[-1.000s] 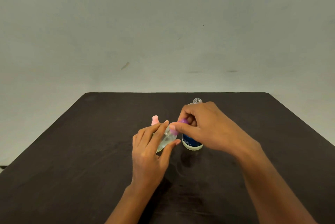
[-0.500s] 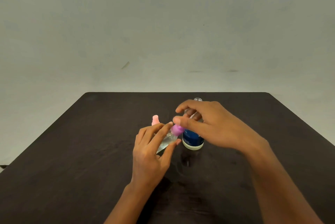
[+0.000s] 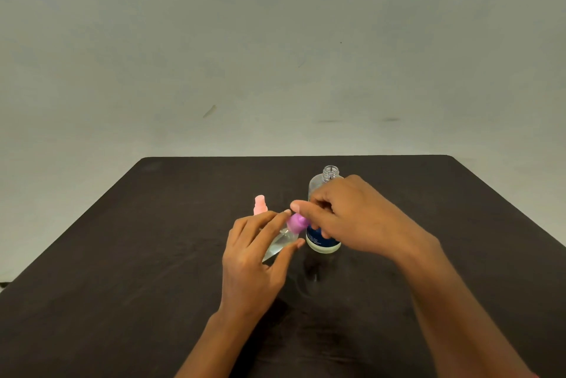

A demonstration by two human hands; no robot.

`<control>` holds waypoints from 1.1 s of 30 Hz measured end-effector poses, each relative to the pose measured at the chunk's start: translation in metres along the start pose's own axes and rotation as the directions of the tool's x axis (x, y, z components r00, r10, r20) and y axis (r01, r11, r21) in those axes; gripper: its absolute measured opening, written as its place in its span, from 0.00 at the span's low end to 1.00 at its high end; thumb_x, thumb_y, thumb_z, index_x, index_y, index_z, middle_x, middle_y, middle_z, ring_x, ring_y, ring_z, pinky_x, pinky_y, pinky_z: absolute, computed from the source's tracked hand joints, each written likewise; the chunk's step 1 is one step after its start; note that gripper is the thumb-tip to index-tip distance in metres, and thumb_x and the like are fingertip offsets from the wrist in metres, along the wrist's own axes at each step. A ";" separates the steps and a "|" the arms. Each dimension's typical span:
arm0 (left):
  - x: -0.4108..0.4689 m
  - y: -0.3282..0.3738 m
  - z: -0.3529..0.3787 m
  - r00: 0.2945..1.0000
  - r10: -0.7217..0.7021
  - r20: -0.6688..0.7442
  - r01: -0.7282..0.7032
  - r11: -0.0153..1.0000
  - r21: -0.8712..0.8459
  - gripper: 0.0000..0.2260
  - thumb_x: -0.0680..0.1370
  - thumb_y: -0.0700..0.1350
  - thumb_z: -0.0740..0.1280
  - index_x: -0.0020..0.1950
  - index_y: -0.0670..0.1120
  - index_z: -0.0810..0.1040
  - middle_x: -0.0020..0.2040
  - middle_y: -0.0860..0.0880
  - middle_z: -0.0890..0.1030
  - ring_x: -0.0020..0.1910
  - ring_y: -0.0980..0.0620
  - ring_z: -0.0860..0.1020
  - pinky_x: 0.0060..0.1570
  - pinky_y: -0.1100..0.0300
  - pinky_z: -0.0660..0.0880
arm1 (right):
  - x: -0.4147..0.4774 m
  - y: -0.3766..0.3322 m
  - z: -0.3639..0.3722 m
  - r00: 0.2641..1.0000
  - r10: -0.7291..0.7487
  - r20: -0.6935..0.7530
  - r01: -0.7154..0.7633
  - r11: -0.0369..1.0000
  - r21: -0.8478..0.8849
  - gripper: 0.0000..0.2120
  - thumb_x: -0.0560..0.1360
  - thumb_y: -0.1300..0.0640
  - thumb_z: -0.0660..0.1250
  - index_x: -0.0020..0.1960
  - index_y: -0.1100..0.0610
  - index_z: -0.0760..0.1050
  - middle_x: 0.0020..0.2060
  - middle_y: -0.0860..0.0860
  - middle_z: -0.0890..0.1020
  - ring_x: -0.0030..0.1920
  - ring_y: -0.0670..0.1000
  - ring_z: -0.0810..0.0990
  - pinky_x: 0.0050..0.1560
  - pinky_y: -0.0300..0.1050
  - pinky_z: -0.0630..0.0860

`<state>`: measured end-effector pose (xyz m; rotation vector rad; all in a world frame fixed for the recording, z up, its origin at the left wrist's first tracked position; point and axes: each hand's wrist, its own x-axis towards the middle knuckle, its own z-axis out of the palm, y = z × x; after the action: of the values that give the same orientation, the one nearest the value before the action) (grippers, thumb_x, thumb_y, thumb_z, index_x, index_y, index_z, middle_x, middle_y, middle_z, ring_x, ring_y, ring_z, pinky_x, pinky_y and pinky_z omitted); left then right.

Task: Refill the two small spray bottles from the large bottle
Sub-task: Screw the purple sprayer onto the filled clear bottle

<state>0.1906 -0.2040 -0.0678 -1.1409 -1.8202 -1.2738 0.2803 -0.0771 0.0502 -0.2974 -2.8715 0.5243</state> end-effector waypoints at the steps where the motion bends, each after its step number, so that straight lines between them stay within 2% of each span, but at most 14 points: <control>1: 0.000 0.000 0.000 1.000 -0.005 -0.003 0.005 1.000 -0.004 0.18 0.71 0.51 0.70 0.58 0.45 0.79 0.53 0.51 0.80 0.51 0.59 0.73 0.51 0.68 0.71 | 0.001 0.000 0.001 1.000 0.011 -0.005 -0.011 1.000 0.015 0.26 0.77 0.38 0.57 0.37 0.57 0.79 0.32 0.52 0.81 0.36 0.50 0.81 0.43 0.50 0.80; 3: 0.001 0.001 0.000 1.000 -0.019 -0.006 0.019 1.000 -0.010 0.19 0.71 0.51 0.70 0.58 0.44 0.79 0.53 0.51 0.79 0.51 0.59 0.73 0.52 0.70 0.71 | 0.000 0.001 0.000 1.000 0.018 0.001 -0.018 0.998 0.061 0.28 0.75 0.35 0.55 0.39 0.56 0.79 0.33 0.53 0.81 0.37 0.51 0.81 0.44 0.52 0.79; 5: 0.001 0.002 0.000 1.000 -0.029 -0.007 0.029 0.999 -0.016 0.19 0.70 0.51 0.70 0.58 0.45 0.78 0.53 0.52 0.79 0.52 0.59 0.72 0.53 0.71 0.71 | -0.001 0.003 -0.002 1.000 0.003 0.023 -0.006 0.991 0.135 0.23 0.73 0.34 0.57 0.44 0.53 0.79 0.37 0.51 0.81 0.40 0.49 0.81 0.45 0.49 0.79; 8: 0.002 0.003 -0.002 0.999 -0.046 0.010 0.047 0.999 -0.020 0.18 0.71 0.51 0.71 0.57 0.45 0.79 0.52 0.51 0.80 0.51 0.59 0.73 0.52 0.70 0.71 | -0.003 0.004 -0.006 0.998 -0.048 0.035 0.037 0.961 0.273 0.12 0.72 0.46 0.70 0.53 0.47 0.77 0.44 0.44 0.80 0.46 0.43 0.79 0.49 0.39 0.78; 10: 0.002 0.003 -0.002 0.999 -0.048 0.014 0.048 0.999 -0.018 0.18 0.70 0.52 0.71 0.57 0.44 0.80 0.52 0.53 0.79 0.50 0.59 0.73 0.52 0.70 0.71 | -0.004 0.003 -0.007 0.994 -0.103 0.036 0.091 0.966 0.244 0.10 0.72 0.56 0.72 0.52 0.48 0.78 0.45 0.43 0.80 0.47 0.43 0.79 0.50 0.37 0.77; 12: 0.002 0.004 -0.003 0.999 -0.040 0.009 0.040 0.999 -0.015 0.19 0.70 0.52 0.71 0.57 0.44 0.80 0.52 0.54 0.78 0.50 0.59 0.74 0.51 0.70 0.71 | -0.004 0.001 -0.006 0.993 -0.115 0.017 0.109 0.971 0.211 0.08 0.73 0.60 0.70 0.49 0.49 0.79 0.44 0.44 0.81 0.46 0.43 0.79 0.49 0.39 0.77; 22: 0.000 0.002 -0.001 0.999 -0.028 0.045 0.028 0.999 0.016 0.18 0.71 0.51 0.71 0.56 0.42 0.81 0.51 0.50 0.81 0.50 0.59 0.73 0.52 0.70 0.71 | -0.001 0.002 -0.001 0.999 -0.038 0.019 0.033 0.972 0.234 0.05 0.72 0.58 0.71 0.47 0.49 0.81 0.39 0.44 0.81 0.40 0.41 0.80 0.44 0.35 0.78; 29: 0.000 0.001 0.000 0.998 -0.036 0.041 0.036 0.999 0.001 0.19 0.71 0.52 0.70 0.57 0.42 0.80 0.51 0.51 0.80 0.49 0.60 0.73 0.52 0.72 0.70 | 0.000 0.002 0.000 0.998 -0.067 -0.002 0.066 0.979 0.194 0.06 0.72 0.56 0.71 0.50 0.51 0.81 0.42 0.45 0.82 0.43 0.43 0.80 0.48 0.39 0.77; 33: 0.000 0.001 -0.001 0.999 -0.030 0.039 0.030 0.999 -0.010 0.19 0.71 0.52 0.70 0.58 0.44 0.79 0.51 0.54 0.80 0.48 0.61 0.73 0.51 0.72 0.70 | 0.001 0.005 0.002 0.990 -0.118 0.076 0.103 0.978 0.180 0.12 0.70 0.55 0.74 0.53 0.49 0.79 0.47 0.45 0.81 0.48 0.44 0.78 0.50 0.41 0.76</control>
<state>0.1910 -0.2047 -0.0669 -1.1552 -1.8674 -1.2878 0.2795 -0.0727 0.0463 -0.0881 -2.8764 0.7807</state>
